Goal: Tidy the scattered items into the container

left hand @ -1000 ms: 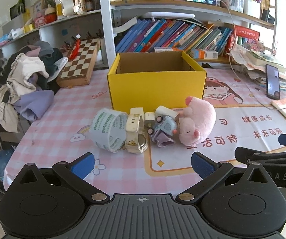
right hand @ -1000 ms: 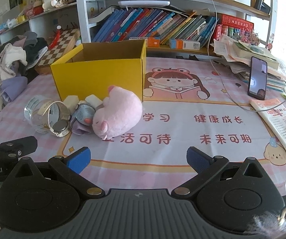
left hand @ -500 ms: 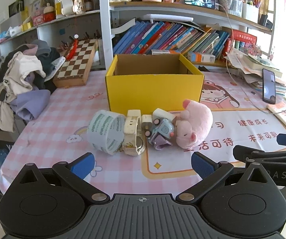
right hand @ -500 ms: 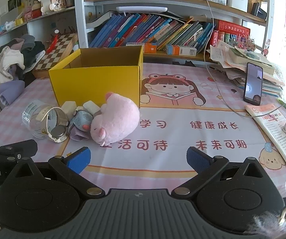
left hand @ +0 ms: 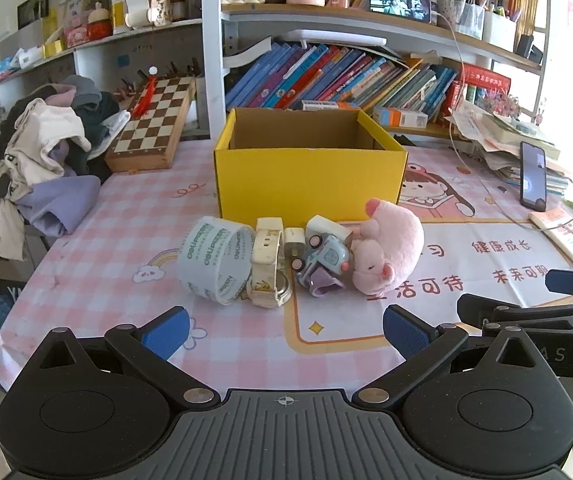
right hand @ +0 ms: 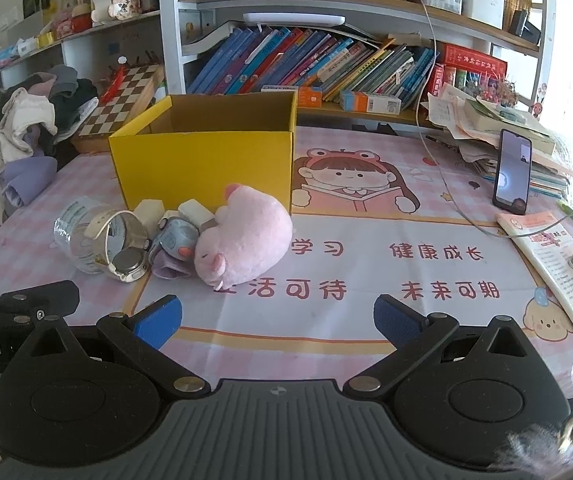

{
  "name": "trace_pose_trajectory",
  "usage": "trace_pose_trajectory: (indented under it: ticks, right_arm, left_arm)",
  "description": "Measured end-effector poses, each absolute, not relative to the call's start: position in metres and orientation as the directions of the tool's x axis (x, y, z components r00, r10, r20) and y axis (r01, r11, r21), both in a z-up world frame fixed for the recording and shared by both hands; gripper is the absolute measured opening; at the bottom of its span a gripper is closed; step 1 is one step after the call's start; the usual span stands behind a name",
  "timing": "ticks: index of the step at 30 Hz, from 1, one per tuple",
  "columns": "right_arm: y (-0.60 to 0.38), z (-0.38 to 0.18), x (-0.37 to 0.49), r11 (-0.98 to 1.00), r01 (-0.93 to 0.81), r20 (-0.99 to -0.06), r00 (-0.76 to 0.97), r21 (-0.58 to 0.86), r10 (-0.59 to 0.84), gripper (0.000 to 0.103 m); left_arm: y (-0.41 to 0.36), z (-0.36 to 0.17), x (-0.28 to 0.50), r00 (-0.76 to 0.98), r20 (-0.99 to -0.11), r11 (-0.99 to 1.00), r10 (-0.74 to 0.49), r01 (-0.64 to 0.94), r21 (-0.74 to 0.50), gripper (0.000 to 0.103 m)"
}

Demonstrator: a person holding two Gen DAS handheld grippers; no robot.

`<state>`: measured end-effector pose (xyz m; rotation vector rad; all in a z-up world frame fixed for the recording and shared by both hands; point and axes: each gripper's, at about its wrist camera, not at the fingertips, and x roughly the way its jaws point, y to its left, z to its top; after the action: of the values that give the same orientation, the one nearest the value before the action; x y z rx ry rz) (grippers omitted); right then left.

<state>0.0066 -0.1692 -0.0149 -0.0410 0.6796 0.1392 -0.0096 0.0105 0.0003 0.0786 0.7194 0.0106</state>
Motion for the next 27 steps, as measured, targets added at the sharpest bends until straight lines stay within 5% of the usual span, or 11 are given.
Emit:
trace_pose_trajectory:
  ticks: [27]
  right_arm:
    - [-0.164,-0.016,0.001,0.988,-0.152,-0.629,0.766,0.016,0.128,0.103]
  left_arm:
    - [0.025,-0.004,-0.018,0.776,-0.63,0.998,-0.004,0.04,0.043,0.103]
